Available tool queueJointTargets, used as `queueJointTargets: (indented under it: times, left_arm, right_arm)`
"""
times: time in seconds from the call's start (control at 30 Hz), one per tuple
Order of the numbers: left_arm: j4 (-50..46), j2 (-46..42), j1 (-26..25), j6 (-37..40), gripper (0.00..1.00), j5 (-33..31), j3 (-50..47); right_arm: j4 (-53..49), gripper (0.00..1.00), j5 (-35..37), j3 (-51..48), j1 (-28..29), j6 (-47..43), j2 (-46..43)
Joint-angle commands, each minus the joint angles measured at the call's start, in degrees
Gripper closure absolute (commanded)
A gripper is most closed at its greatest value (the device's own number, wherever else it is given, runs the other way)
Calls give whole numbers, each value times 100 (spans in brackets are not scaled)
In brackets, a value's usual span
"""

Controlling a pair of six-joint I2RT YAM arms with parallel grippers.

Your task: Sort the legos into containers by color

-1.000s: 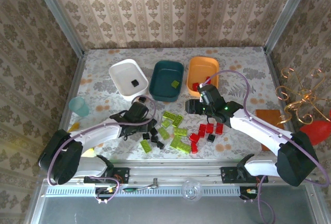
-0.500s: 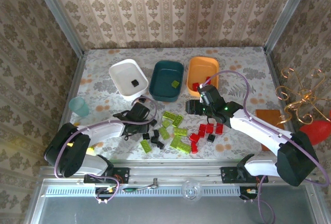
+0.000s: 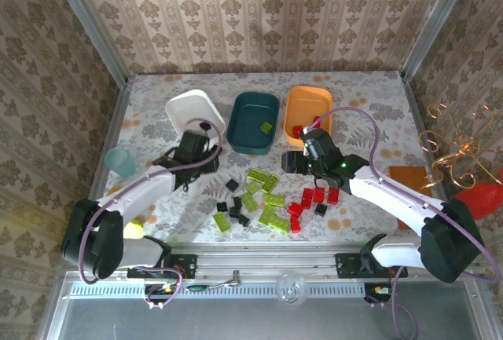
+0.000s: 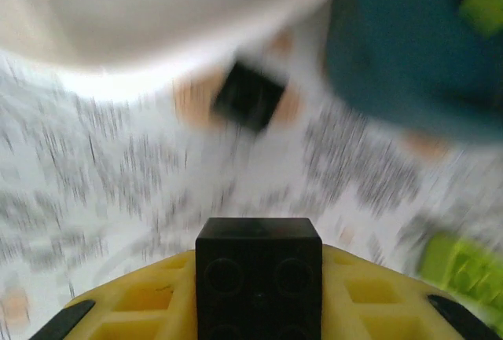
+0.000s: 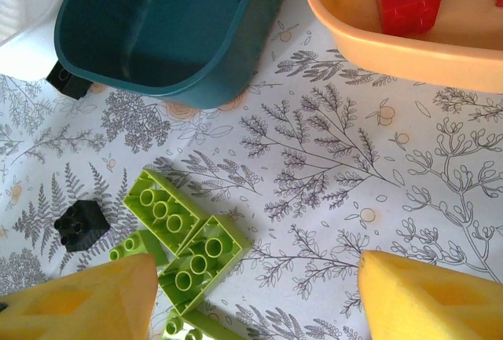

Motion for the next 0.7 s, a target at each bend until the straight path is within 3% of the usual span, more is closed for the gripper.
queueJointTargets:
  times: [0.0, 0.3, 0.47, 0.67]
  left_arm:
    - [178, 278, 449, 217, 68, 76, 698]
    - [-8, 2207, 1126, 356, 68, 6, 2345]
    - [-428, 3021, 1078, 479, 68, -53, 2976]
    - [-415, 3154, 918, 488, 68, -91, 2786]
  right_arm:
    - [86, 30, 121, -127, 28, 116, 11]
    - [15, 30, 86, -180, 29, 116, -121]
    - [-65, 30, 131, -198, 28, 86, -265]
    - [-95, 30, 208, -233, 28, 59, -382]
